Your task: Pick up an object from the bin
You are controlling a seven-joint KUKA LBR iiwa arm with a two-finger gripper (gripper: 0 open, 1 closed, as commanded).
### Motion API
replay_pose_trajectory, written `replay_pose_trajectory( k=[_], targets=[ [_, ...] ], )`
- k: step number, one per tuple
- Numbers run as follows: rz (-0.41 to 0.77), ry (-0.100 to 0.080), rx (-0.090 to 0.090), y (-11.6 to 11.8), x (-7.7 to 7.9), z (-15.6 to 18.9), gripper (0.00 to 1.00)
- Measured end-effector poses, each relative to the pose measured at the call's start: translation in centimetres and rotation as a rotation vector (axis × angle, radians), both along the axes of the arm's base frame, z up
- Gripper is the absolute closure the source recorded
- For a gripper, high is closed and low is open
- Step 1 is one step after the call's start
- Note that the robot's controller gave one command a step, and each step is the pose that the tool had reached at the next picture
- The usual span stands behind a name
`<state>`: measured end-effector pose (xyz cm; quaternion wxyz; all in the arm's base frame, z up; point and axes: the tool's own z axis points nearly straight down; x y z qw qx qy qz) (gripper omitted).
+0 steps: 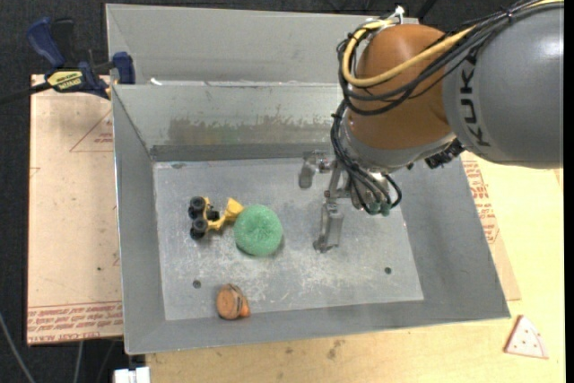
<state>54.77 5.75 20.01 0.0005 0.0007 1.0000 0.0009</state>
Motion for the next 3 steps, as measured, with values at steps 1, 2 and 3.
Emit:
replay_pose_trajectory(
  k=[1,2,3],
  targets=[
    [0.000,0.000,0.000,0.0,0.0,0.0,0.00],
    [0.047,-0.012,-0.001,1.3,2.8,-3.6,0.00],
    [0.055,-0.002,0.000,3.8,1.7,-9.8,0.00]
  ],
)
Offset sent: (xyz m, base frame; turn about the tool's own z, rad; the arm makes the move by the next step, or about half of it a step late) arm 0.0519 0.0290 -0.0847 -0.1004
